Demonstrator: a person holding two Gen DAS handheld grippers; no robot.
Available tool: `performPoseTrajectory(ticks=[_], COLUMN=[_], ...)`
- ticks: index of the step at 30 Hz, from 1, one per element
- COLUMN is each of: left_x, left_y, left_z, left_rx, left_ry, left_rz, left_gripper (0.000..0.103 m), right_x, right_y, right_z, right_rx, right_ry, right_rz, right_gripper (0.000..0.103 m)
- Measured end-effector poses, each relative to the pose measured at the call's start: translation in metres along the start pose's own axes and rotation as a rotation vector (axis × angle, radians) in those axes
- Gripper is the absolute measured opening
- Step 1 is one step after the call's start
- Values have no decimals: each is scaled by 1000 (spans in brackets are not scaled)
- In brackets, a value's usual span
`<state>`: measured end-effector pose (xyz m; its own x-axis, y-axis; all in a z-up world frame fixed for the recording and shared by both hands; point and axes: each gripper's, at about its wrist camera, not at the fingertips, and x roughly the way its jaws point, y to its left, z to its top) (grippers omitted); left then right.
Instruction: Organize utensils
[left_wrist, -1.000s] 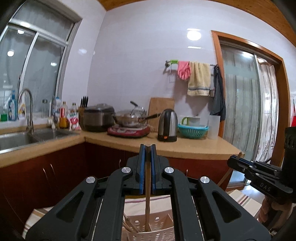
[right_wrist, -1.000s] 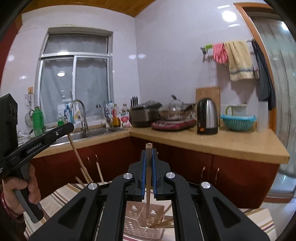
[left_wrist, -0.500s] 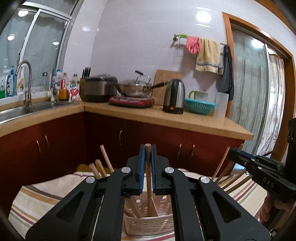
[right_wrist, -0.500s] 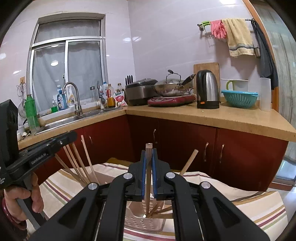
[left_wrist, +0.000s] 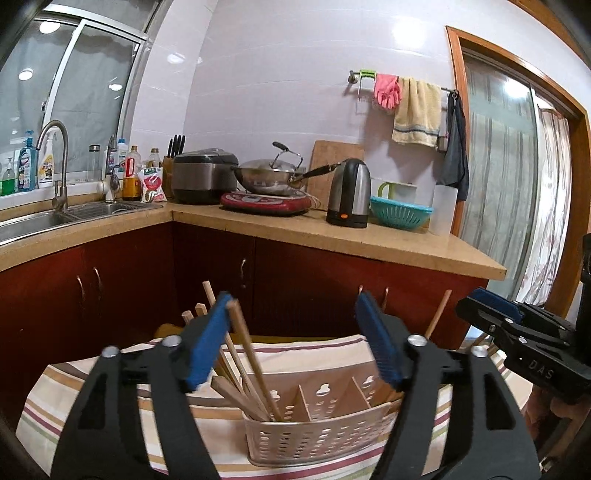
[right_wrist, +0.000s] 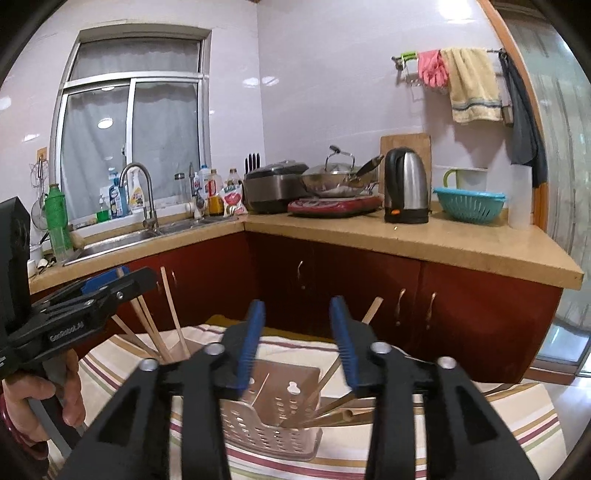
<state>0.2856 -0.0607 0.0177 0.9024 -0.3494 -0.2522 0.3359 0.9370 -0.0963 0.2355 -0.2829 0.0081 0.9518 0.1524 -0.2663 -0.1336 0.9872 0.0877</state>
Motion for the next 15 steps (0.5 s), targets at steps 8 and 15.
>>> performPoseTrajectory(ticks=[8, 15], left_x=[-50, -97], left_y=[-17, -23], left_z=[5, -24], left_rx=[28, -21], left_ry=[-44, -5], left_rz=[16, 57], left_gripper=[86, 90], right_x=[-51, -89], right_y=[4, 11], right_z=[8, -17], right_rx=[6, 43], right_ry=[-53, -6], right_rz=[-50, -91], right_gripper=[60, 65])
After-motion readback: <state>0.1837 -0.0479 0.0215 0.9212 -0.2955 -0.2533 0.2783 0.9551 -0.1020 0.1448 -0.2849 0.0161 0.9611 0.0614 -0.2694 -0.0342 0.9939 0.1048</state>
